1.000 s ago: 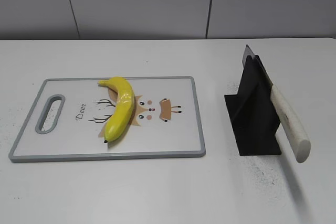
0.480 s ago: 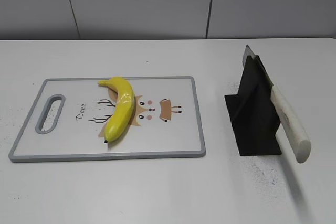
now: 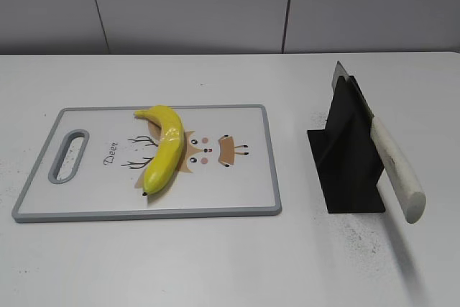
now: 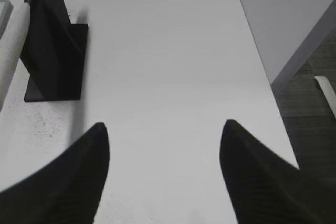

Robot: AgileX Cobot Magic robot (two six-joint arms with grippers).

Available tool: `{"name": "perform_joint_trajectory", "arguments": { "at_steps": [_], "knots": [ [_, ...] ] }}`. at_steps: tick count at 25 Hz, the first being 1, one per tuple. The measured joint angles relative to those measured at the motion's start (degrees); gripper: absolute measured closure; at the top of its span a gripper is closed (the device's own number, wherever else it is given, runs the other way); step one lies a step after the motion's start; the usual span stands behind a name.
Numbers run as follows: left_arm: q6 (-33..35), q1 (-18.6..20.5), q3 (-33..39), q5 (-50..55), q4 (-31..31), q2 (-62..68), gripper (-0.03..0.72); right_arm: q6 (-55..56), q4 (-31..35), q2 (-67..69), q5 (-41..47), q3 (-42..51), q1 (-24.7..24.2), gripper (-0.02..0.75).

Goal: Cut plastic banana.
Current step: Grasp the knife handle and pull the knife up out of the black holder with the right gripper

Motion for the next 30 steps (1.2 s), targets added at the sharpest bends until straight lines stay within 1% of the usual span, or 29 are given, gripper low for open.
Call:
{"name": "perform_joint_trajectory", "arguments": {
  "at_steps": [4,10,12,17,19,21,23,24,27,29,30],
  "knots": [
    [0.0,0.0,0.0,0.0,0.0,0.0,0.175,0.0,-0.9,6.8,-3.0,-3.2,0.0,0.238],
    [0.0,0.0,0.0,0.0,0.0,0.0,0.175,0.1,-0.5,22.6,-3.5,-10.2,0.0,0.238],
    [0.0,0.0,0.0,0.0,0.0,0.0,0.175,0.1,0.9,28.1,-3.2,-12.6,0.0,0.238],
    [0.0,0.0,0.0,0.0,0.0,0.0,0.175,0.1,6.9,40.8,0.2,-18.2,0.0,0.238],
    [0.0,0.0,0.0,0.0,0.0,0.0,0.175,0.1,8.4,46.0,1.3,-20.1,0.7,0.238],
    [0.0,0.0,0.0,0.0,0.0,0.0,0.176,0.1,8.6,50.7,1.6,-21.8,2.9,0.238],
    [0.0,0.0,0.0,0.0,0.0,0.0,0.176,0.1,8.8,55.6,1.8,-23.2,6.8,0.238],
    [0.0,0.0,0.0,0.0,0.0,0.0,0.176,0.1,8.9,57.9,1.8,-24.0,9.9,0.238],
    [0.0,0.0,0.0,0.0,0.0,0.0,0.176,0.1,9.1,63.6,1.7,-25.9,17.0,0.238],
    [0.0,0.0,0.0,0.0,0.0,0.0,0.176,0.1,9.6,66.7,1.2,-27.1,19.2,0.238],
    [0.0,0.0,0.0,0.0,0.0,0.0,0.176,0.1,10.0,68.0,0.5,-27.5,19.5,0.238]
  ]
}}
